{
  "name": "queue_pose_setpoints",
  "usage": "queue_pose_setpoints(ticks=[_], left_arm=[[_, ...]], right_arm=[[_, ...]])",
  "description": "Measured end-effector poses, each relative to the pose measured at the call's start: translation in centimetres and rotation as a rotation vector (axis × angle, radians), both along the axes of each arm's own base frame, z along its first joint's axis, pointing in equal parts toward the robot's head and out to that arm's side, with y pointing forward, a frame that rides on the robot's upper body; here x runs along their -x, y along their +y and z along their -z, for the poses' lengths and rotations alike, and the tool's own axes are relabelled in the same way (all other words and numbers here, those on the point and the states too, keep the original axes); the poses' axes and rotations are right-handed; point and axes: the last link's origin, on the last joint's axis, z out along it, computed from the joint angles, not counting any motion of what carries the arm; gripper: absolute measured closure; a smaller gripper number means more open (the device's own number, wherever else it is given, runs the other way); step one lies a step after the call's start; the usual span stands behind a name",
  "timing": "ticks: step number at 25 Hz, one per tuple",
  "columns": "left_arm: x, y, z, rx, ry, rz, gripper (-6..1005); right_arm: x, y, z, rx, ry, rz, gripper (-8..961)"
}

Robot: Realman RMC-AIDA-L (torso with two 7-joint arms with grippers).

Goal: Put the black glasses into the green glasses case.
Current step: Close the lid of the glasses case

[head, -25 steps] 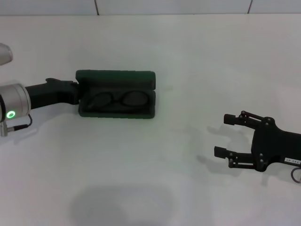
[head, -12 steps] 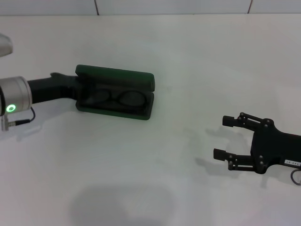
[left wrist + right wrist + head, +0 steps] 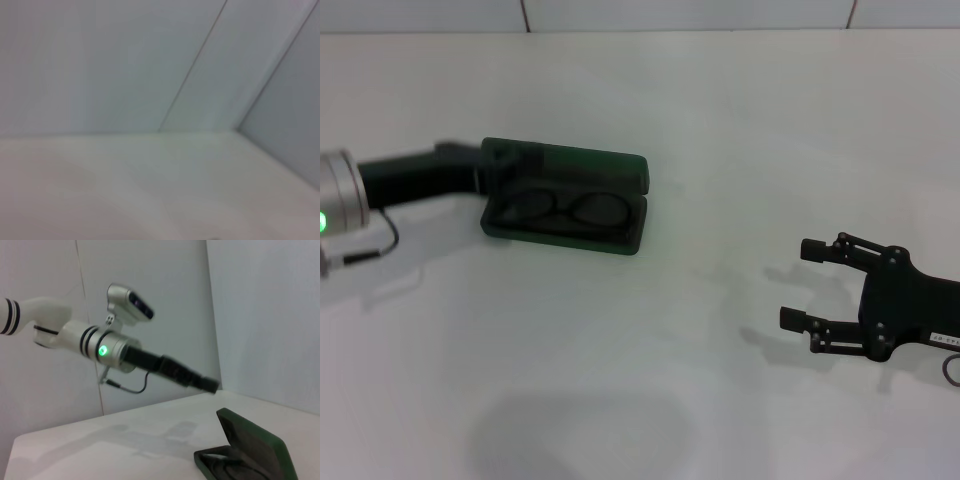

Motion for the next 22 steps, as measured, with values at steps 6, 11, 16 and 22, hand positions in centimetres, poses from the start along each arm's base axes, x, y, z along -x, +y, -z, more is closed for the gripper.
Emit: queue_pose_setpoints(ticks=[6, 11, 16, 22], left_arm=[[-2.4, 3.8, 0.0, -0.108, 0.010, -0.069, 875], [-3.7, 7.2, 2.5, -0.218, 0.161, -0.205, 873], [-3.9, 7.9, 4.9, -0.298, 0.223, -0.276, 871], [-2.8, 7.6, 6.6, -0.280, 0.258, -0.319, 869]], right_arm=[[0.1, 0.1, 0.1, -0.006, -0.003, -0.003, 96], [0.0, 0.2, 0.1, -0.010, -0.006, 0.003, 96], [0.0, 0.2, 0.1, -0.012, -0.008, 0.003, 96], [0.0, 0.4, 0.0, -0.014, -0.010, 0.002, 96]])
